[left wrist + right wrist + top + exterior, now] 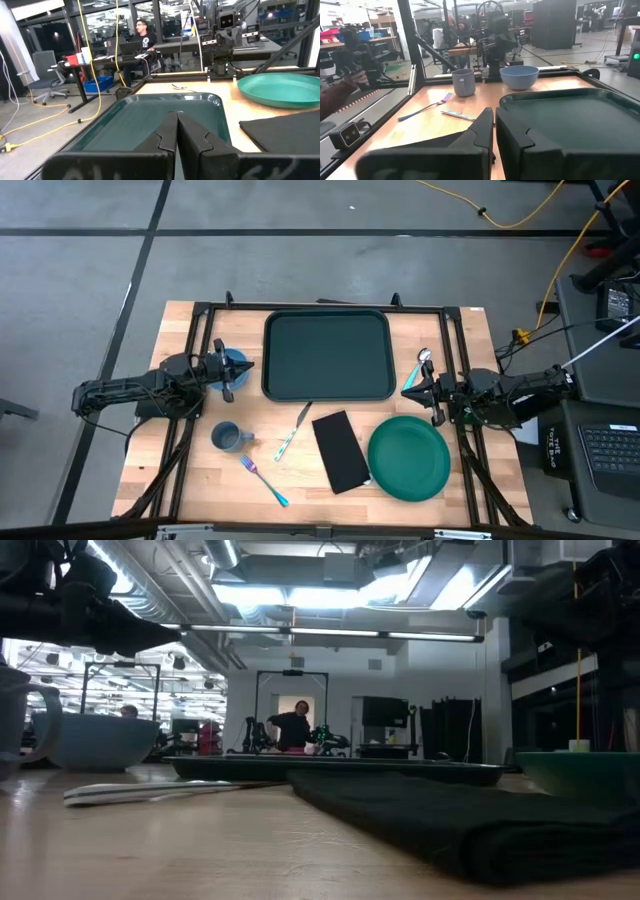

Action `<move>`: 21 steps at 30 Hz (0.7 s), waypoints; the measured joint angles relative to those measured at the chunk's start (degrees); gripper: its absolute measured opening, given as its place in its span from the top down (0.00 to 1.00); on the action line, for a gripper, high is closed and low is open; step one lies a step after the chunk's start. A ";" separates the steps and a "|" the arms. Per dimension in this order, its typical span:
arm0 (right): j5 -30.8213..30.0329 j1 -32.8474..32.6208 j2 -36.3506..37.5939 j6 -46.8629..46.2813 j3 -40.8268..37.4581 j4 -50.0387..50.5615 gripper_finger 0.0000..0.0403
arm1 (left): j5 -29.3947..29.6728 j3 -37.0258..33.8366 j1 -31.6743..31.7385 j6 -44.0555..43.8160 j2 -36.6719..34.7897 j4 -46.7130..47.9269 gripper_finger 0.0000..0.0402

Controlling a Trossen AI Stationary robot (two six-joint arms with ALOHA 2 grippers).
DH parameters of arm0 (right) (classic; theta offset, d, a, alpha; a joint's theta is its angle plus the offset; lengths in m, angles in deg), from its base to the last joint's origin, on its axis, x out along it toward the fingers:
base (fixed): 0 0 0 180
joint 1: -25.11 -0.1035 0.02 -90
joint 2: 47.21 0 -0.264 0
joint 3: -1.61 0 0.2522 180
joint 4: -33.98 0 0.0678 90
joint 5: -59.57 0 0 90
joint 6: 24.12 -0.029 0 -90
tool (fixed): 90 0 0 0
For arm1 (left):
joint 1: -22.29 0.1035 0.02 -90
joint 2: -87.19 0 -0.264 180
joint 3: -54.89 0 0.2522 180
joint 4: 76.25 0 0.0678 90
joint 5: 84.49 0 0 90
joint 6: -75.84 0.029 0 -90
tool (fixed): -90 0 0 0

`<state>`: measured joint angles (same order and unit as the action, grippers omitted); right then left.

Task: Set up tray
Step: Put the mug on the top right of the tray

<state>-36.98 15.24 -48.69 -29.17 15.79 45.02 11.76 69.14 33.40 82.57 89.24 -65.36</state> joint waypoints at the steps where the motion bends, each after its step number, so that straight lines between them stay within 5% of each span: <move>1: 0.00 0.00 -0.01 0.46 -0.01 0.02 0.94 | 0.00 0.02 -0.02 0.00 0.00 -0.25 0.99; 14: -1.86 0.00 0.00 -0.67 0.00 -0.14 0.94 | -0.73 0.02 0.00 -0.05 0.00 -9.42 0.99; 21: -14.42 0.25 -0.02 6.42 0.24 -7.64 0.94 | 2.35 2.41 0.03 -0.15 3.19 -8.68 0.99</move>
<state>-51.40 15.49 -48.71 -22.75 16.04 37.38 14.11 71.55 33.43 82.41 92.43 -74.04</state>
